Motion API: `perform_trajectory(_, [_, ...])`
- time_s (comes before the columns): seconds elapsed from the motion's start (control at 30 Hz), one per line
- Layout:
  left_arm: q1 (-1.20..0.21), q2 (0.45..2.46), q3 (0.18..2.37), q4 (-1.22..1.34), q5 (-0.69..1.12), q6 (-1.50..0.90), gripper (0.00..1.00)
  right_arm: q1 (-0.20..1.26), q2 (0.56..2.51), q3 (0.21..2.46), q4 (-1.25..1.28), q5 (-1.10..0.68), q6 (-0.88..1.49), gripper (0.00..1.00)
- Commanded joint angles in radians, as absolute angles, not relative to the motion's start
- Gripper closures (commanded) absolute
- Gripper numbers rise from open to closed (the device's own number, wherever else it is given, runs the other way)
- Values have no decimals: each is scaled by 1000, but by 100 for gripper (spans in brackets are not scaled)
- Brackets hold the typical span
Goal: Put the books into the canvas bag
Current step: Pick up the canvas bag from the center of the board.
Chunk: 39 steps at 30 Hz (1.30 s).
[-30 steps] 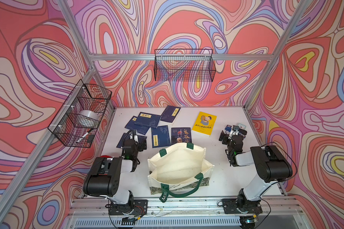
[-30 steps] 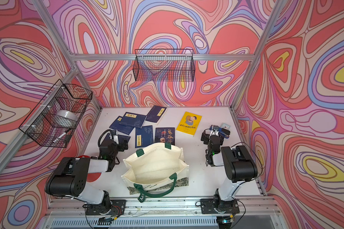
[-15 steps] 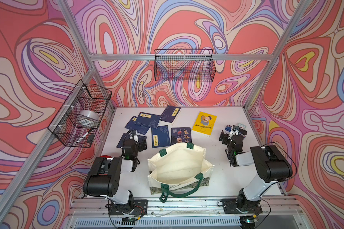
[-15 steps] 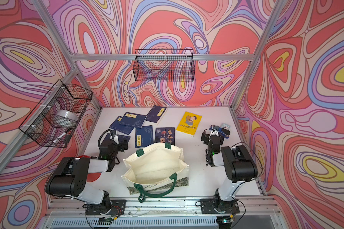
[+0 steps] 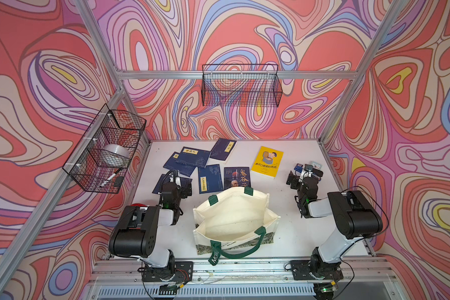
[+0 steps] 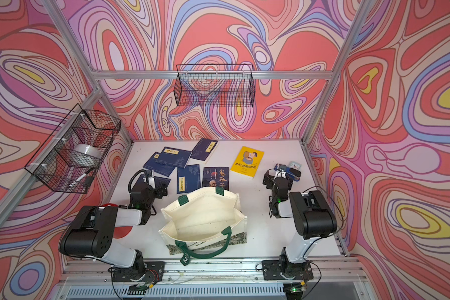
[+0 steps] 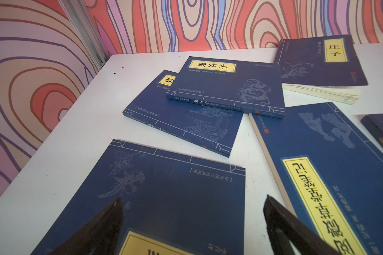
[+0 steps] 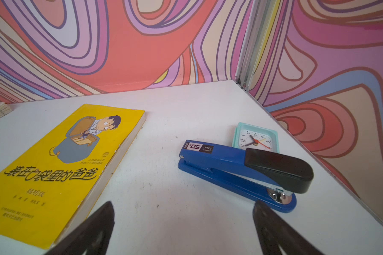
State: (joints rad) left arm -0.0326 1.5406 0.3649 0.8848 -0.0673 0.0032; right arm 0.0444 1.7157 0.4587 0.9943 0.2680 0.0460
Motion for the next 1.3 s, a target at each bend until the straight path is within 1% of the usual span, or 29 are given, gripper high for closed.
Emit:
perform_trajectory(0.0, [-28, 1539, 384, 873, -57, 2, 0, 38, 1709, 444, 1010, 275, 52, 2])
perform_trajectory(0.13, [-28, 1497, 326, 958, -124, -23, 0, 40, 1594, 407, 978, 243, 36, 2])
perform_trajectory(0.2, [-29, 1408, 319, 887, -167, -37, 0, 40, 1495, 419, 868, 217, 30, 2])
perform_trajectory(0.23, [-33, 1368, 328, 834, -182, -38, 0, 40, 1448, 441, 787, 207, 39, 2])
perform_trajectory(0.33, [-41, 1244, 397, 621, -214, -68, 0, 39, 1310, 566, 435, 117, 63, 5])
perform_trajectory(0.4, [-41, 1170, 451, 480, -205, -115, 0, 40, 1262, 687, 202, 47, 106, 9])
perform_trajectory(0.47, [-41, 1106, 507, 323, -166, -134, 0, 45, 1248, 814, 15, -75, 112, 14])
perform_trajectory(0.57, [-41, 1046, 670, 54, -77, -161, 0, 105, 1269, 1019, -217, -212, 74, 18])
perform_trajectory(0.67, [-41, 1001, 789, -153, 53, -141, 3, 232, 1339, 1234, -387, -277, -12, 18])
perform_trajectory(0.8, [-47, 920, 848, -315, 223, -55, 8, 418, 1481, 1549, -645, -466, -150, 17])
perform_trajectory(0.83, [-50, 908, 860, -351, 243, -40, 8, 460, 1514, 1609, -697, -488, -178, 17])
perform_trajectory(0.9, [-60, 896, 895, -439, 290, -18, 10, 565, 1581, 1726, -816, -472, -233, 17])
perform_trajectory(0.97, [-73, 897, 922, -502, 349, -9, 12, 649, 1635, 1810, -918, -446, -270, 16])
perform_trajectory(1.07, [-113, 900, 941, -550, 369, 2, 12, 741, 1699, 1889, -1030, -440, -286, 15])
perform_trajectory(1.1, [-119, 899, 942, -557, 369, 3, 12, 763, 1711, 1905, -1058, -446, -291, 14])
perform_trajectory(1.2, [-120, 894, 932, -542, 364, 1, 11, 803, 1728, 1910, -1101, -455, -301, 2])
perform_trajectory(1.27, [-120, 898, 932, -529, 365, 0, 11, 814, 1729, 1887, -1109, -438, -312, 2])
